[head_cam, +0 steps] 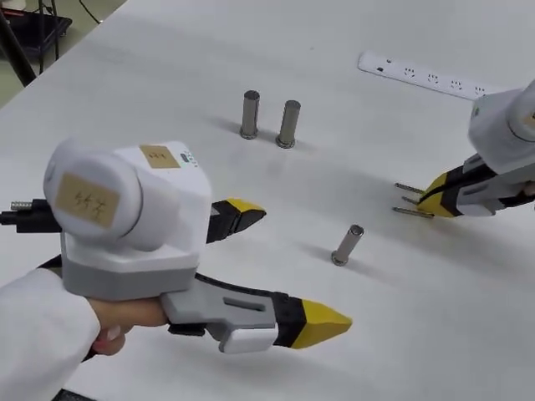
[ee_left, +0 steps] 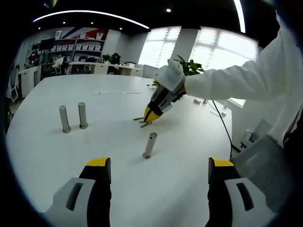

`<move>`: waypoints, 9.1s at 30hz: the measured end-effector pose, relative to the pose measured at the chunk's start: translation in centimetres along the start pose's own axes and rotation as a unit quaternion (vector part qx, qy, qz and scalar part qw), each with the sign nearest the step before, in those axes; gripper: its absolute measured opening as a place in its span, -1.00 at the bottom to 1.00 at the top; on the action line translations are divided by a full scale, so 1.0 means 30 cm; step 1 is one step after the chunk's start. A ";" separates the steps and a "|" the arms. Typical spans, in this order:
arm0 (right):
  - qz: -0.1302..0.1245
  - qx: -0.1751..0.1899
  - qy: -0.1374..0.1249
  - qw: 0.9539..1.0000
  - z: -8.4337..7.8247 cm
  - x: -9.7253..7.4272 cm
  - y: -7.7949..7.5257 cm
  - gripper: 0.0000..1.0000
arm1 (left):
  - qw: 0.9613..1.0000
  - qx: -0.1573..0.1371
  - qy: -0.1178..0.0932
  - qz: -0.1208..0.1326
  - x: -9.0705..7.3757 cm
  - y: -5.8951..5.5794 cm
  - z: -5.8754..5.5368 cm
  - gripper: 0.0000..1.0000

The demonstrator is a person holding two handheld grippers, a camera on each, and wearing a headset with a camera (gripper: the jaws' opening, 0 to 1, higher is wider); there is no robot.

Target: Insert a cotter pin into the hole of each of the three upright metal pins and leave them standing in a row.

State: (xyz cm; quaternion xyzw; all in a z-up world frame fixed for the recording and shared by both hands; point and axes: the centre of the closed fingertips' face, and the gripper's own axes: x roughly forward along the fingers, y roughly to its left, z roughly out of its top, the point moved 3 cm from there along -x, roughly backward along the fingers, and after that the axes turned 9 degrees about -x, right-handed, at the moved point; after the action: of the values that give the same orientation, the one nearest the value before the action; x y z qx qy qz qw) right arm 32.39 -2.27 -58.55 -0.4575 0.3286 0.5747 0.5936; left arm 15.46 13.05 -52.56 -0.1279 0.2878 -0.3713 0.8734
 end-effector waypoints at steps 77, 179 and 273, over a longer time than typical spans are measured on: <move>-0.050 -0.011 0.014 0.999 0.078 -0.175 0.033 -1.00 | 0.999 0.007 -0.037 0.018 -0.053 -0.010 0.078 0.39; -0.244 -0.213 -0.083 0.943 0.371 -0.303 0.439 -1.00 | 0.994 -0.050 -0.036 -0.091 0.118 -0.139 0.134 -1.00; 0.109 0.033 -0.276 0.954 0.343 -0.296 0.595 -1.00 | 0.969 0.149 0.048 -0.189 0.029 -0.238 0.024 -1.00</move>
State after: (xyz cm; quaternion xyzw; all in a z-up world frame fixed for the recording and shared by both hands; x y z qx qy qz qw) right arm 12.35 2.40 -49.62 -0.2229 0.2187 0.7286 0.6097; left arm 12.28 7.49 -49.22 -0.0304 0.2411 -0.5745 0.7816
